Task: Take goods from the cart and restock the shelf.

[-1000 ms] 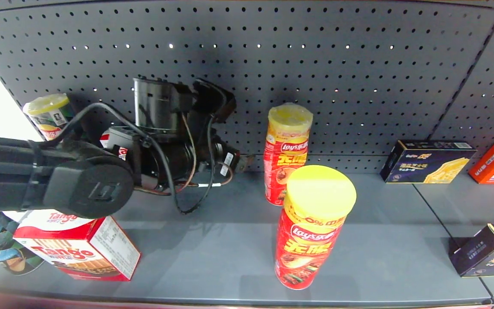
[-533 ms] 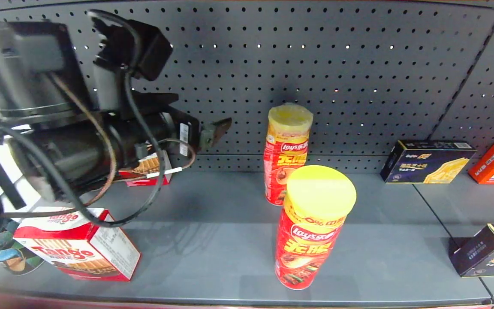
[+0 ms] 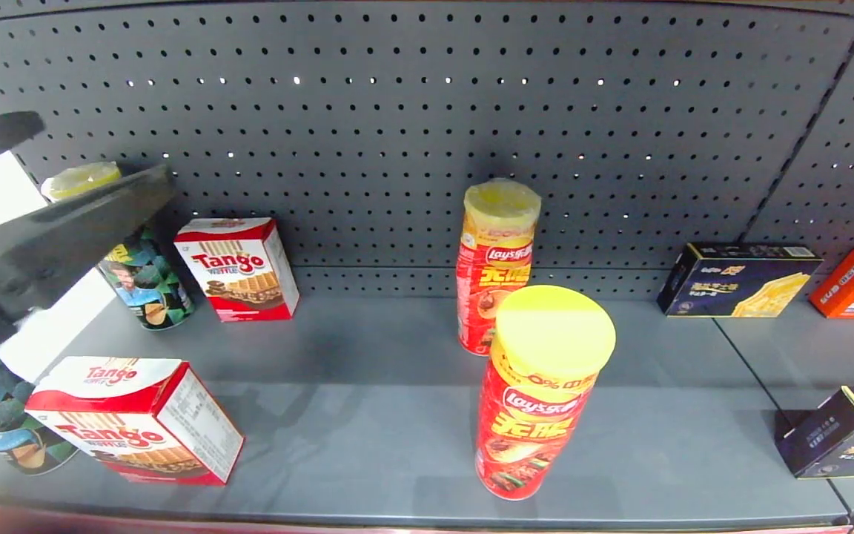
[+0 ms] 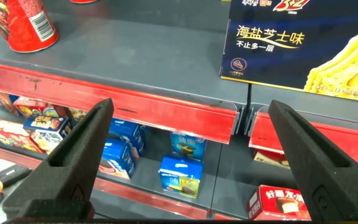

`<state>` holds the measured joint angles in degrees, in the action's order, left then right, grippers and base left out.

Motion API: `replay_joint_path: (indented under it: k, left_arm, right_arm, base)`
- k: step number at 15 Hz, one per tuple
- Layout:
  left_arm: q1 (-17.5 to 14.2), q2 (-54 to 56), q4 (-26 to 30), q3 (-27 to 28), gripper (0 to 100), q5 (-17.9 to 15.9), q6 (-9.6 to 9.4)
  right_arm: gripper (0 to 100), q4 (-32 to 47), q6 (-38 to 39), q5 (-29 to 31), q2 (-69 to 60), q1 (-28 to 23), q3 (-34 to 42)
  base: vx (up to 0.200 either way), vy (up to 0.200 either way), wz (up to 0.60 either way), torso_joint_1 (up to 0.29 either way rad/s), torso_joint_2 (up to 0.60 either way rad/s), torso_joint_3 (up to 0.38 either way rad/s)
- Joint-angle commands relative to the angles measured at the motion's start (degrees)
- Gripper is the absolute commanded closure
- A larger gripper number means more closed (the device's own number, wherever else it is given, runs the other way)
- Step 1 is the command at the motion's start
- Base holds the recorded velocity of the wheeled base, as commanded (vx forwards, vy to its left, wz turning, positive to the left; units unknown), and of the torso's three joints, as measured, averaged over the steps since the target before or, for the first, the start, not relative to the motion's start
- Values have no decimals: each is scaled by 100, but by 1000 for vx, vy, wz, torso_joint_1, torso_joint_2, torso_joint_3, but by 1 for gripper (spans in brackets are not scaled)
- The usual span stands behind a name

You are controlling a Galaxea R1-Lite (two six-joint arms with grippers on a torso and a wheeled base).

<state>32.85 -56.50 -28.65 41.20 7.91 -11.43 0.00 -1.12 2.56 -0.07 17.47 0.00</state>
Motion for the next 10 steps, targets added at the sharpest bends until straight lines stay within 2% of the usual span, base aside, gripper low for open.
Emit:
replay_joint_path:
  k: [1, 2, 3, 5, 6, 7, 8, 10]
  left_arm:
    - [2, 1484, 26, -956, 0, 9, 1]
    - [-130, 2047, 17, -1501, 0, 9, 1]
    - [-534, 2425, -80, -1879, 0, -9, 10]
    - [-1501, 2917, -88, -2319, 0, -44, -8]
    - [-2319, 3348, -71, -2609, 0, -53, -8]
    - [-2503, 3471, -80, -2705, 0, -53, -8]
    - [-2960, 4042, -36, -3110, 0, -53, -25]
    - [-3241, 4640, -27, -3602, 0, -53, -43]
  right_arm:
    - [0, 0, -2, -1, 7, 2, 0]
    - [0, 0, -2, -1, 7, 2, 0]
    - [0, 0, -2, -1, 7, 2, 0]
    - [0, 0, -2, -1, 7, 2, 0]
    - [0, 0, -2, -1, 7, 2, 0]
    - [0, 0, -2, -1, 7, 2, 0]
    - [0, 0, -2, -1, 7, 2, 0]
    - [0, 0, -2, -1, 7, 2, 0]
  base:
    - [0, 0, 0, 0, 0, 0]
    - [0, 0, 0, 0, 0, 0]
    - [0, 0, 0, 0, 0, 0]
    - [0, 0, 0, 0, 0, 0]
    - [0, 0, 0, 0, 0, 0]
    - [0, 0, 0, 0, 0, 0]
    - [0, 0, 0, 0, 0, 0]
    - [0, 0, 0, 0, 0, 0]
